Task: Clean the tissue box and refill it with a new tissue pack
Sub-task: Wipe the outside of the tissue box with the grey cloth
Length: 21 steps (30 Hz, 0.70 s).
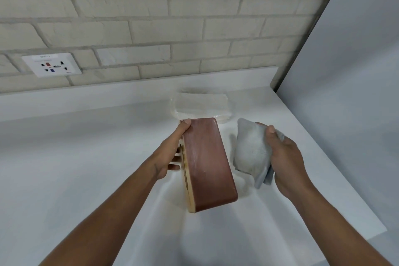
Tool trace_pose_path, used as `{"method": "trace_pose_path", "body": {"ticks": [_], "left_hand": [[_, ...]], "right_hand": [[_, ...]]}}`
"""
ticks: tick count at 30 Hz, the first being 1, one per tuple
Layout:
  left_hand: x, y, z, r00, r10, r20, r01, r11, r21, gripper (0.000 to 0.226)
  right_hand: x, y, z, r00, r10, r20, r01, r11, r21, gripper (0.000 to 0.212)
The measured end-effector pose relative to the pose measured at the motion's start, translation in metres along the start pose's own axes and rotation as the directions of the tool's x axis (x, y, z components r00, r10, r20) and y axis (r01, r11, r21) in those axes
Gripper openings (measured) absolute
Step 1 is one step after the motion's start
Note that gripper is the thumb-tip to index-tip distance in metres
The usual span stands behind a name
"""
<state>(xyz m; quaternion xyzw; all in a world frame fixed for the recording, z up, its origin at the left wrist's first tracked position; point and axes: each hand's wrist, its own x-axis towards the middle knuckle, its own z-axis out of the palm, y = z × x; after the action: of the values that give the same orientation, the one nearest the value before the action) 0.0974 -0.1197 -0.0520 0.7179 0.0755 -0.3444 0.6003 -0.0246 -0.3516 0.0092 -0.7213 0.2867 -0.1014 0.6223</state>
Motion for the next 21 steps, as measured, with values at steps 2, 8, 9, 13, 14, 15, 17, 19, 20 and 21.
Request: {"method": "trace_pose_path", "body": {"ticks": [2,8,9,13,14,15,17,19,20,21], "left_hand": [[0.003,-0.001,-0.001,1.0,-0.011,-0.008,0.011,1.0,0.021,0.076],[0.006,-0.007,-0.001,1.0,-0.013,-0.018,0.014,0.998,0.069,0.076],[0.005,-0.007,0.0,1.0,-0.004,-0.021,0.005,0.997,0.075,0.074],[0.003,-0.011,-0.003,0.997,0.068,-0.03,-0.065,0.994,0.087,0.043],[0.003,-0.013,-0.006,0.996,0.088,-0.016,-0.086,0.992,0.093,0.042],[0.002,-0.015,-0.008,0.992,0.124,0.001,-0.124,0.988,0.09,0.055],[0.004,-0.023,-0.014,0.978,0.21,0.01,-0.21,0.975,0.066,0.107],[0.004,-0.027,-0.017,0.957,0.289,-0.008,-0.288,0.956,0.06,0.117],[0.003,-0.028,-0.017,0.944,0.328,-0.011,-0.327,0.943,0.066,0.109],[0.002,-0.028,-0.017,0.931,0.365,-0.012,-0.363,0.928,0.078,0.101]], "right_hand": [[0.001,0.002,0.001,0.999,0.005,0.043,-0.004,1.0,-0.019,0.032],[0.006,0.006,0.007,0.992,0.02,0.126,-0.015,0.999,-0.039,0.031],[0.008,0.006,0.007,0.991,0.021,0.13,-0.016,0.999,-0.039,0.031],[0.016,0.007,0.011,0.991,0.034,0.131,-0.027,0.998,-0.055,0.03],[0.018,0.006,0.012,0.99,0.039,0.135,-0.032,0.998,-0.054,0.03],[0.02,0.006,0.013,0.99,0.037,0.138,-0.029,0.998,-0.055,0.03],[0.024,0.005,0.016,0.99,0.011,0.144,-0.002,0.998,-0.068,0.031],[0.031,0.003,0.018,0.991,-0.017,0.136,0.028,0.996,-0.084,0.031],[0.035,0.002,0.02,0.991,-0.033,0.127,0.045,0.995,-0.092,0.031],[0.039,0.001,0.021,0.991,-0.056,0.122,0.069,0.992,-0.109,0.03]]}}
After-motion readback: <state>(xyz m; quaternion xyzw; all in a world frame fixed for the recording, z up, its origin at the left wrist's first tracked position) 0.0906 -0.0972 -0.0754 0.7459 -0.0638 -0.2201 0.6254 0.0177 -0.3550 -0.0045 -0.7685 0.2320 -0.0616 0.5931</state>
